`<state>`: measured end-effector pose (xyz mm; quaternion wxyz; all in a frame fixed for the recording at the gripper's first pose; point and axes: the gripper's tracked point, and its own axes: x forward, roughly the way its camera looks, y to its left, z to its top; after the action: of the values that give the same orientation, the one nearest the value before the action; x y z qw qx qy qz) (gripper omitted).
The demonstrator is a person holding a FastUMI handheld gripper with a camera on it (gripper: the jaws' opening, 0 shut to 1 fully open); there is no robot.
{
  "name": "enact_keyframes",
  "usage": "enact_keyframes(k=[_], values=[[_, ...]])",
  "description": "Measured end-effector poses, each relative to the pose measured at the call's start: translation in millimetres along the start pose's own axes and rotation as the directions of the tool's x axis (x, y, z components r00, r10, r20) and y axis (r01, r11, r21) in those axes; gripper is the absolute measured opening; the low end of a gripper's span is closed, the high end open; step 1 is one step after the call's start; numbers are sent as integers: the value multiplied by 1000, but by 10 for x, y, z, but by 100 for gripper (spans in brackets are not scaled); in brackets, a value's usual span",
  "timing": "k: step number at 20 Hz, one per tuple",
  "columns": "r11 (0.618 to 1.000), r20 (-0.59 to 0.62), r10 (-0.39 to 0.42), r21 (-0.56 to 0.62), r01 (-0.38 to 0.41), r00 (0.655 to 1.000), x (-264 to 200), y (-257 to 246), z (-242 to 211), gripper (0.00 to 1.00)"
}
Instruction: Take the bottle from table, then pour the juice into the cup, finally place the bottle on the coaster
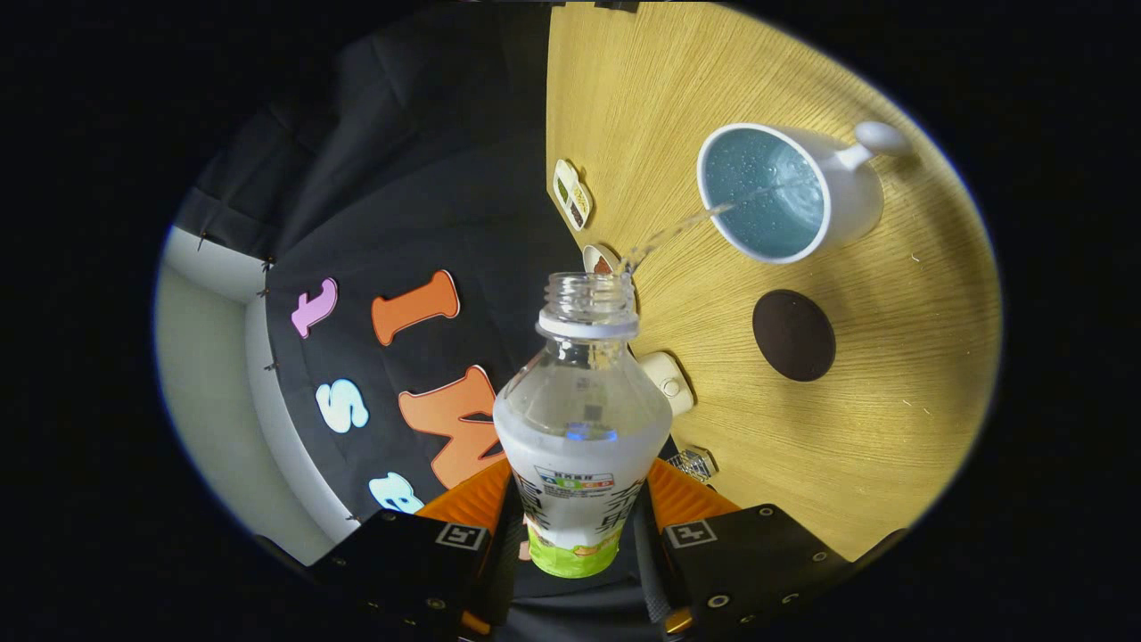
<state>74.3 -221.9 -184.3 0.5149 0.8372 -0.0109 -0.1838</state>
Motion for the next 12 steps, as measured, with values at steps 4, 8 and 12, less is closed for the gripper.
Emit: enact_keyframes(k=[4, 8, 12], values=[[1000, 12, 2, 23, -3, 1000, -23, 28, 56, 58], [999, 11, -3, 39, 3, 1000, -20, 42, 76, 58], [998, 8, 12, 67, -13, 1000, -11, 71, 94, 58]])
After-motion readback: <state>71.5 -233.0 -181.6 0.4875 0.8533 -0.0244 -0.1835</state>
